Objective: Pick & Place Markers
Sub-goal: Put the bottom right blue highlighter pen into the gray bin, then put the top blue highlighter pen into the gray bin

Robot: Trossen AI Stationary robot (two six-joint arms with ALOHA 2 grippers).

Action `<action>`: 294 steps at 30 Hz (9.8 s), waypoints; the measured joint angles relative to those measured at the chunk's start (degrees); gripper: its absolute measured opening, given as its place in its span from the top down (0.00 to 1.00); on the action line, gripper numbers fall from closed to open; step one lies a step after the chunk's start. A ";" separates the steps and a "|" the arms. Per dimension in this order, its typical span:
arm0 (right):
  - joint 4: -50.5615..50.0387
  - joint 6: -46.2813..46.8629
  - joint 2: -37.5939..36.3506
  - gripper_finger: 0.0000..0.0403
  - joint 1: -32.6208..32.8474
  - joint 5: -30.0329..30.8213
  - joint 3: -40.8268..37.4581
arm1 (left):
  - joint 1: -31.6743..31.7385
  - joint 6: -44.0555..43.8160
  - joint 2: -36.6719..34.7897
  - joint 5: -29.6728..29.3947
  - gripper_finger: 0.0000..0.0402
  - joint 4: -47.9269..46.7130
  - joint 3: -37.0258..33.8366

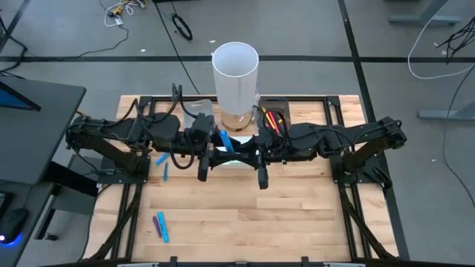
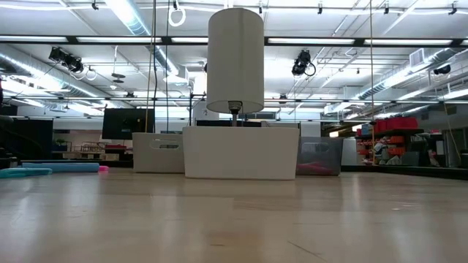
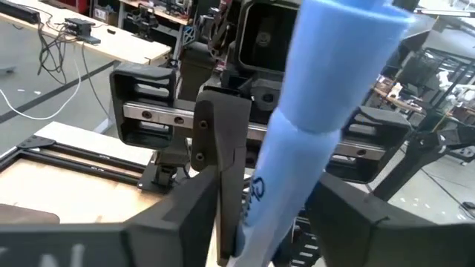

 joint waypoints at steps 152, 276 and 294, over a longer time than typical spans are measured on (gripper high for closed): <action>-29.78 -16.78 -6.00 0.41 -4.72 16.81 -0.62 | 54.97 -36.43 26.36 19.79 0.47 -23.68 -24.65; -5.60 13.22 -88.52 0.40 -5.35 17.35 -90.51 | 4.53 -7.98 -34.40 -17.09 0.22 -6.53 -23.47; -5.55 13.23 -88.50 0.40 -5.35 17.34 -90.51 | 4.53 -8.36 -34.38 -4.08 0.22 -18.91 -23.45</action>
